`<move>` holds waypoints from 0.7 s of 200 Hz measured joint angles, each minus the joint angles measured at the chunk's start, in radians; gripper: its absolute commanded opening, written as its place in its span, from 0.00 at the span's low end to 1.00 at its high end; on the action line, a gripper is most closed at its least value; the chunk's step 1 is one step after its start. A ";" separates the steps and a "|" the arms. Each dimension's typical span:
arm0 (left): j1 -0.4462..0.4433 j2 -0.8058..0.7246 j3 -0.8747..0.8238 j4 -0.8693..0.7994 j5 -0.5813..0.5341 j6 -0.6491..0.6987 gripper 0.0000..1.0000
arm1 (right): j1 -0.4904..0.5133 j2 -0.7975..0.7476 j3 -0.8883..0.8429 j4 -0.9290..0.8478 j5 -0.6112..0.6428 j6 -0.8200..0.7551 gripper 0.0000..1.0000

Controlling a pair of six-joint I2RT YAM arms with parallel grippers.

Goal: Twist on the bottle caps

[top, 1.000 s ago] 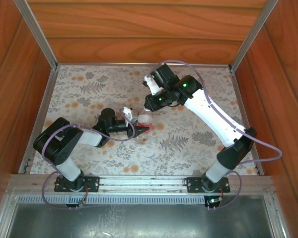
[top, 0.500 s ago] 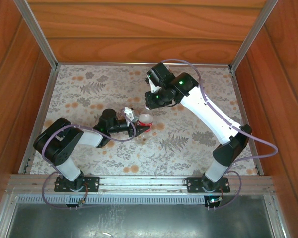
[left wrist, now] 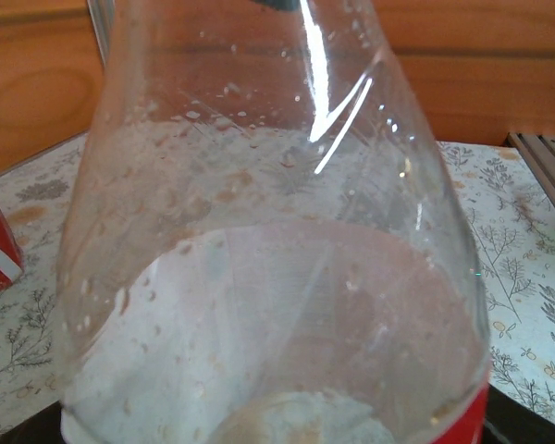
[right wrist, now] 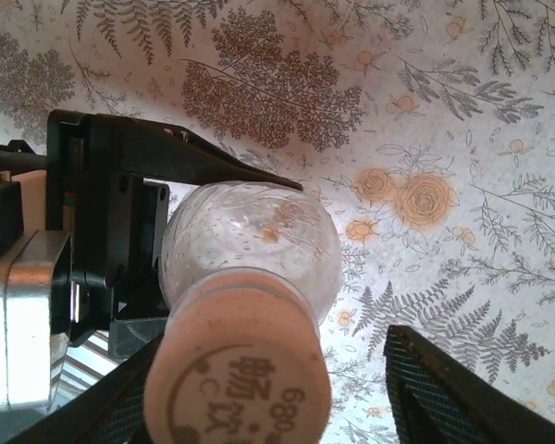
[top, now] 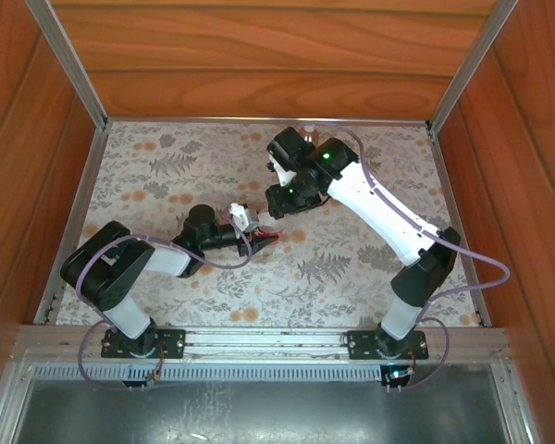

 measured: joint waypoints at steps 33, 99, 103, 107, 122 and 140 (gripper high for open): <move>0.000 0.000 -0.002 0.003 0.001 0.000 0.61 | 0.000 -0.099 -0.080 0.057 -0.046 -0.075 0.75; 0.021 -0.003 -0.014 0.008 0.118 -0.006 0.61 | 0.000 -0.462 -0.349 0.286 -0.131 -0.547 0.70; 0.023 -0.004 -0.016 0.007 0.134 -0.008 0.61 | 0.000 -0.473 -0.363 0.293 -0.140 -0.599 0.70; 0.024 -0.004 -0.017 0.007 0.146 -0.010 0.61 | 0.000 -0.481 -0.374 0.297 -0.147 -0.636 0.70; 0.032 -0.004 -0.019 0.003 0.196 -0.015 0.61 | 0.000 -0.492 -0.400 0.303 -0.173 -0.790 0.71; 0.037 -0.004 -0.023 0.000 0.251 -0.016 0.61 | -0.002 -0.475 -0.394 0.286 -0.203 -0.952 0.70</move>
